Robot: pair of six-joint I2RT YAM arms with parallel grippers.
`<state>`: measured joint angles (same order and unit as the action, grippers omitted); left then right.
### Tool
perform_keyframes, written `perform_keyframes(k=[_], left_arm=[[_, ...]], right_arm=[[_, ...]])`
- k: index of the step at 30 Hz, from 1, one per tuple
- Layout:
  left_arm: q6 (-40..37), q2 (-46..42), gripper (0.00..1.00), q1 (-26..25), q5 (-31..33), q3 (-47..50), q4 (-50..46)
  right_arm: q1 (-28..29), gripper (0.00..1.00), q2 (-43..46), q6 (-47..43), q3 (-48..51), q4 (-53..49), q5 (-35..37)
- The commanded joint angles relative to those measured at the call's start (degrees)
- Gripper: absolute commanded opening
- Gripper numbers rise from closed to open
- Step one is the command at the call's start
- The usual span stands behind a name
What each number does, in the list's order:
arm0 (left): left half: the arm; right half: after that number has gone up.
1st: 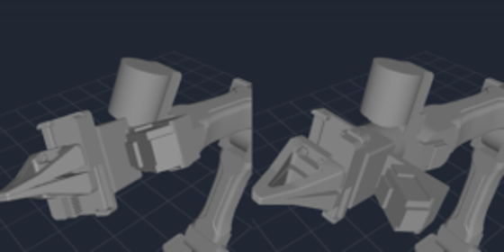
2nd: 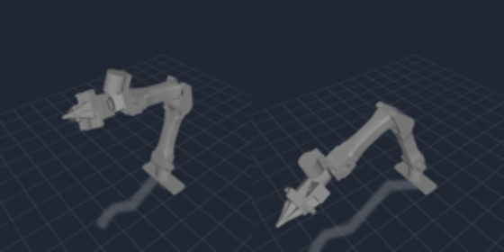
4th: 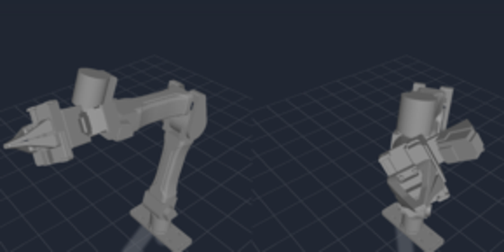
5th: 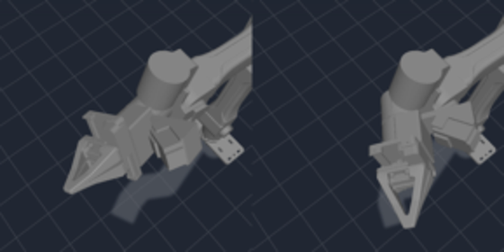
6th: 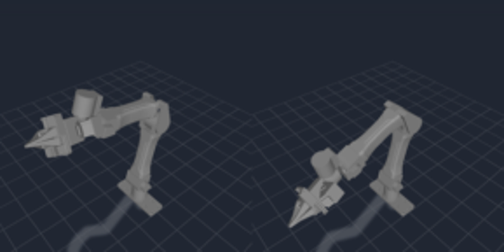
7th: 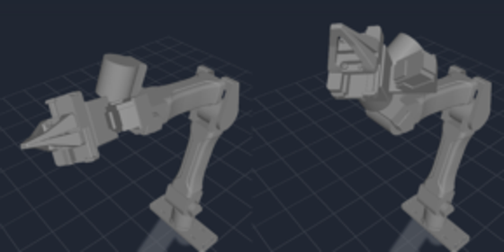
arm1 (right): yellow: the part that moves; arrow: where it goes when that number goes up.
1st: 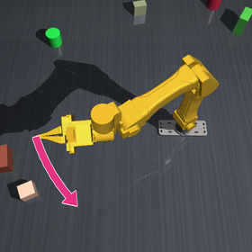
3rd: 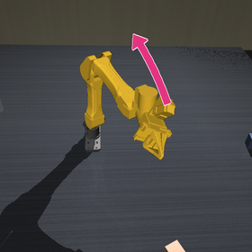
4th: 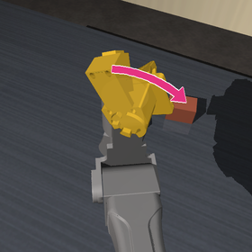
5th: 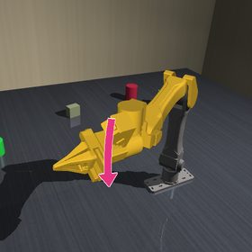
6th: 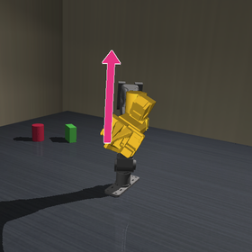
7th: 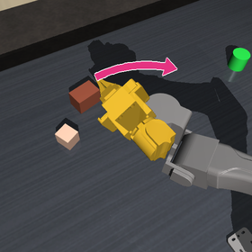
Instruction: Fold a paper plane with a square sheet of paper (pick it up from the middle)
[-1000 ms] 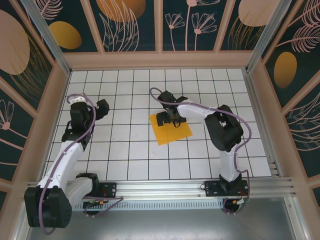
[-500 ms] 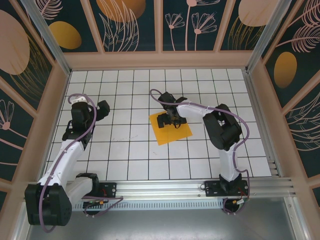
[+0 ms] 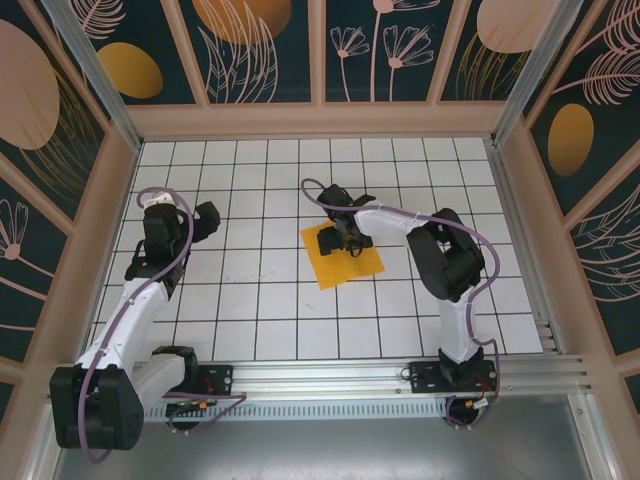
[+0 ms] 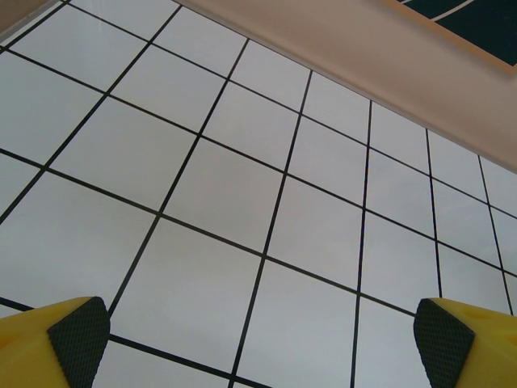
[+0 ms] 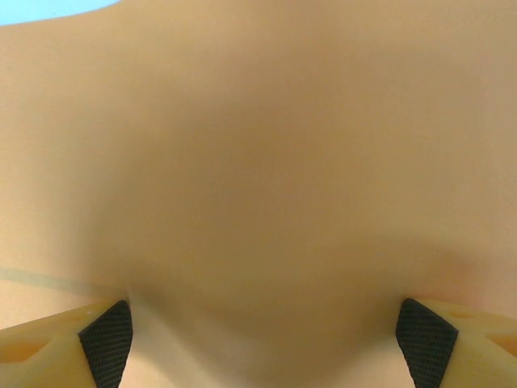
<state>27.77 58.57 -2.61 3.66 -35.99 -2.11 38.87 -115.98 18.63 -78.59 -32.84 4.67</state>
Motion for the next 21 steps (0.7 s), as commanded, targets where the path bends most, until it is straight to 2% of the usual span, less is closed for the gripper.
perform_keyframes(k=[1,3,6,12,16,21], left_arm=[[0.6,0.1,0.99,0.3,0.4,-0.7,-1.3],[0.7,0.1,0.99,0.3,0.2,-0.7,-1.4],[1.9,0.3,0.98,0.3,-1.5,-0.7,-1.1],[5.4,2.3,0.99,0.3,-10.0,0.5,1.7],[9.3,3.2,0.94,0.3,-16.2,3.0,5.8],[15.1,5.3,0.81,0.1,-25.3,6.8,15.1]], right_arm=[[-0.7,0.84,-4.6,0.4,3.1,-1.1,-2.3],[-0.7,0.78,-3.5,1.0,2.6,-0.3,-3.5],[-0.7,0.63,-0.8,2.5,2.5,2.4,-6.5],[-0.9,0.37,5.2,5.2,2.6,10.0,-15.2],[-2.1,0.32,9.1,8.3,5.1,17.9,-24.5],[-4.3,0.30,11.9,12.9,9.2,26.9,-34.9]])
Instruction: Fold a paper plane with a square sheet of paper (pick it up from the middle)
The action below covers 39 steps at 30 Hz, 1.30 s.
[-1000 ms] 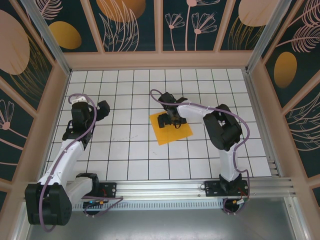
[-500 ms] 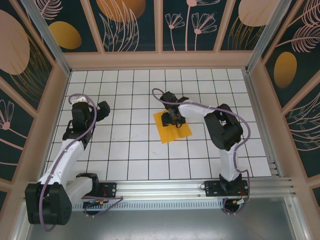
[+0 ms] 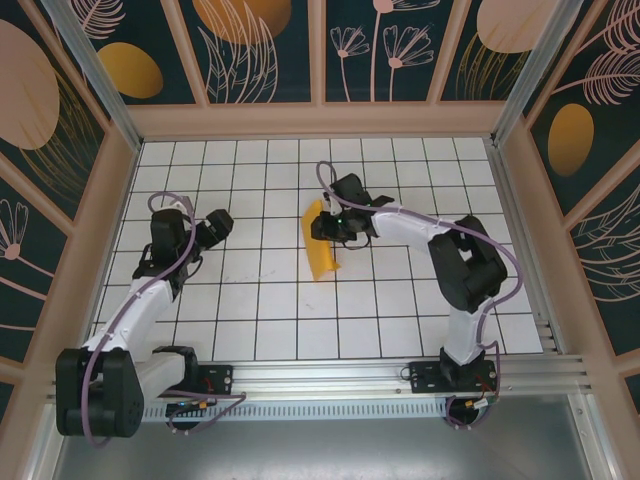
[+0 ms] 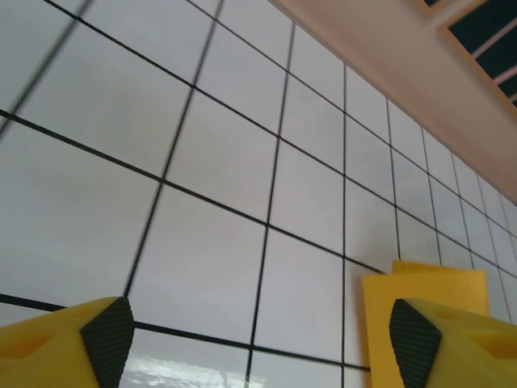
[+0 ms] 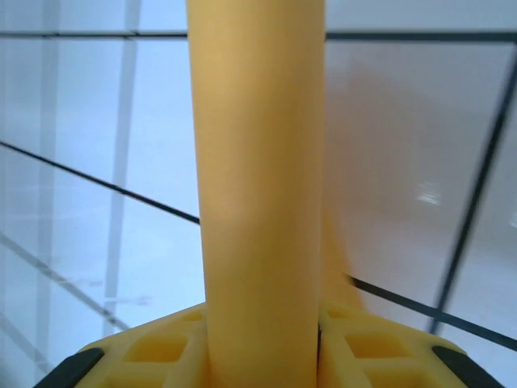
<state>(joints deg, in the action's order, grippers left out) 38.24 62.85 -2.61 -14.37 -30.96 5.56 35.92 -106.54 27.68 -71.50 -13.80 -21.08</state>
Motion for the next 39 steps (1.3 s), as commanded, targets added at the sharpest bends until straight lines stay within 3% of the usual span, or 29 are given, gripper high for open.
perform_keyframes(k=[1,7,20,27,33,39], left_arm=[[5.3,1.5,0.78,0.0,-8.1,2.2,8.6],[6.2,4.3,0.69,-3.3,-7.7,1.9,10.5],[10.6,19.7,0.49,-18.4,-4.9,-3.9,19.5],[13.7,31.5,0.27,-26.1,-5.0,-9.9,24.0],[15.2,38.5,0.08,-28.9,-4.5,-14.3,24.6],[15.6,36.4,0.03,-29.1,-1.1,-11.2,27.0]], right_arm=[[-1.9,0.29,2.8,4.6,2.9,9.4,-11.0],[-4.3,0.29,2.2,7.0,6.8,14.2,-16.3],[-9.3,0.27,-2.8,6.1,10.8,15.2,-18.2],[-10.0,0.27,-4.1,5.8,11.5,14.4,-18.2],[-10.1,0.27,-4.1,4.7,12.2,13.4,-20.5],[-8.9,0.27,-2.4,3.4,13.7,14.0,-25.9]])
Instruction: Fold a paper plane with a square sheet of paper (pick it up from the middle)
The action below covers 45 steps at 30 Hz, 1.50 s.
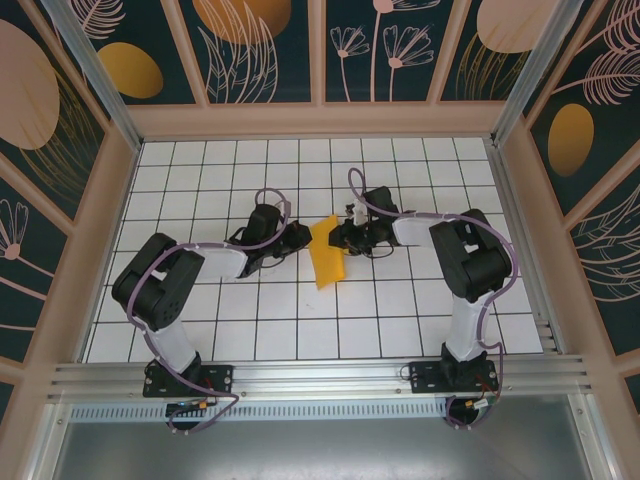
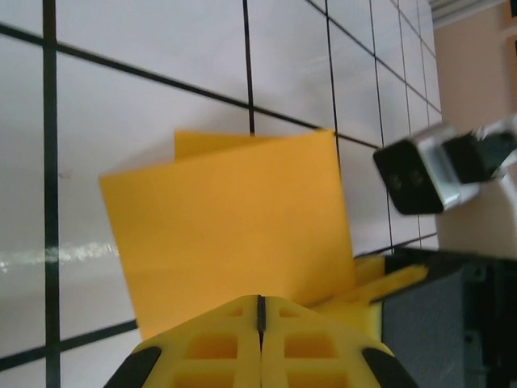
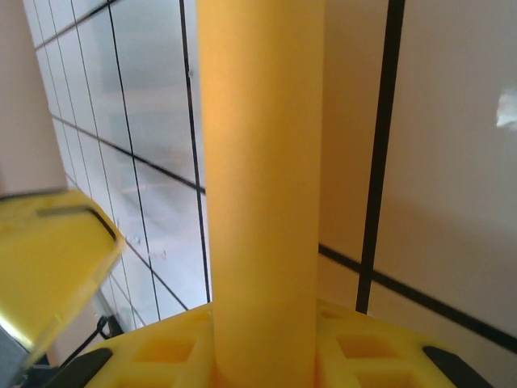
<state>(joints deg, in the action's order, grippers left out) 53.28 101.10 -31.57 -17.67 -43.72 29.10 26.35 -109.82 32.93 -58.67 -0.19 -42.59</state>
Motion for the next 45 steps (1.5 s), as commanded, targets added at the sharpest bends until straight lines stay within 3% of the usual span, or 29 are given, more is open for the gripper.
perform_keyframes(k=[1,9,18,23,33,42,45], left_arm=[[0.8,-2.4,0.02,-0.2,2.5,2.5,4.3],[3.2,0.0,0.00,-0.1,-0.1,5.1,7.4],[1.7,5.4,0.00,-1.1,-0.4,0.1,1.4],[1.4,6.8,0.00,-1.5,2.6,-2.2,-5.1],[-1.1,9.8,0.00,-2.5,7.3,-6.9,-18.6],[-1.8,10.5,0.00,-2.6,7.0,-8.2,-19.7],[-1.8,10.5,0.00,-2.6,6.6,-8.7,-19.7]], right_arm=[[1.0,0.27,1.0,-2.1,0.9,0.4,-4.9],[1.5,0.27,-0.7,-2.4,-0.1,-1.2,-3.5],[1.5,0.27,-2.3,-3.0,-0.9,-3.3,-2.4],[1.7,0.28,-2.5,-3.7,-1.9,-5.3,-0.7],[2.6,0.39,-0.8,-4.5,-5.2,-10.5,3.6],[3.3,0.58,4.9,-8.7,-5.7,-17.4,15.2],[3.8,0.59,5.4,-12.4,-5.5,-18.0,14.4]])
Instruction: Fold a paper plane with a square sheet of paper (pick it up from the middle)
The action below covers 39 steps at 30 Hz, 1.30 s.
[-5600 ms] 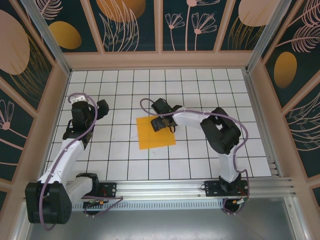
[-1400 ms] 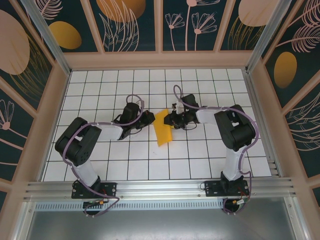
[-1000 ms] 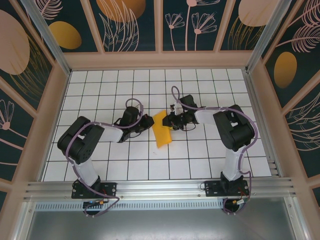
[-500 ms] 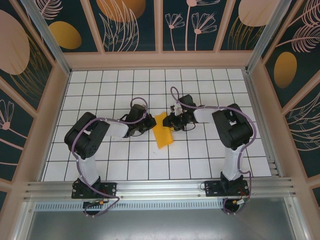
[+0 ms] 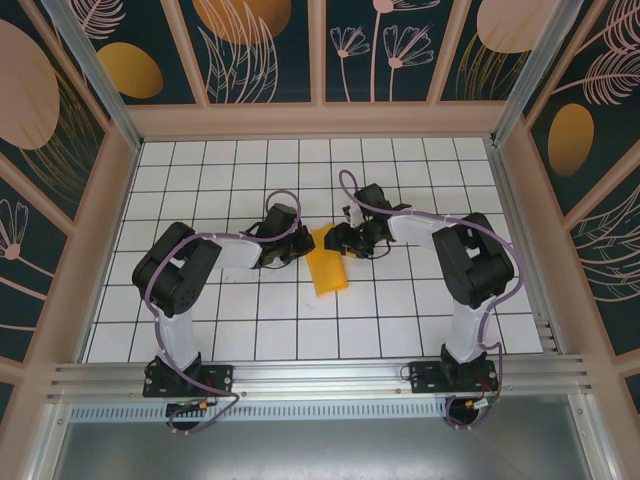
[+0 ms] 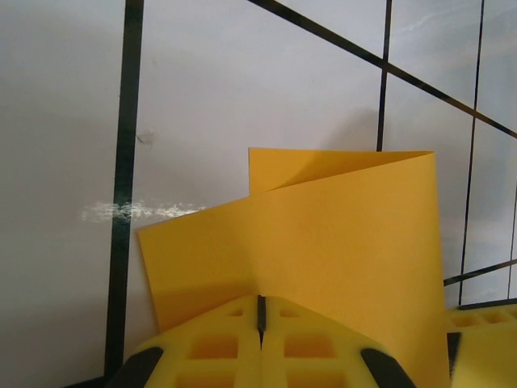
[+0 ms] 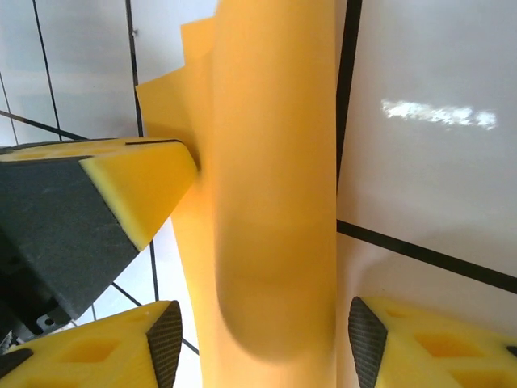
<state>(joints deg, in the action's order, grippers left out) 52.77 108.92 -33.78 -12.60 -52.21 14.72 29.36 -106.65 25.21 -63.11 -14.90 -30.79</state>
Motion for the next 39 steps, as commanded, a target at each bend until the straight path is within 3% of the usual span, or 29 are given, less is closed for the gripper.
perform_keyframes(k=[1,4,9,17,23,28,33,39], left_arm=[[-1.4,2.6,0.00,-0.4,1.4,-0.4,-5.3],[-1.5,2.6,0.00,-0.4,1.0,-0.8,-5.2],[-1.6,2.3,0.00,-0.5,0.7,-1.5,-5.2],[-2.5,-0.8,0.01,-0.4,1.2,-3.2,-6.3],[-1.9,-6.8,0.21,-0.4,3.3,-3.2,-5.7],[-1.0,-10.4,0.31,-0.4,5.7,-1.5,-3.8],[-0.3,-12.0,0.32,-0.4,3.2,1.6,1.0],[0.8,-7.3,0.23,-0.4,-2.2,2.7,6.2]], right_arm=[[1.1,0.60,2.1,-5.7,-1.1,-3.4,1.7],[1.7,0.61,1.1,-8.2,-1.3,-3.4,-0.5],[3.2,0.61,-1.4,-8.1,-2.2,-4.6,2.8],[2.3,0.45,-0.9,-4.3,1.0,0.1,3.2],[-0.7,0.36,0.5,-0.9,5.0,4.7,0.9],[-1.7,0.36,1.1,1.4,6.6,6.8,0.4],[-2.0,0.38,1.9,3.6,7.5,8.2,1.2],[-2.1,0.37,2.8,5.5,8.0,8.5,2.0]])
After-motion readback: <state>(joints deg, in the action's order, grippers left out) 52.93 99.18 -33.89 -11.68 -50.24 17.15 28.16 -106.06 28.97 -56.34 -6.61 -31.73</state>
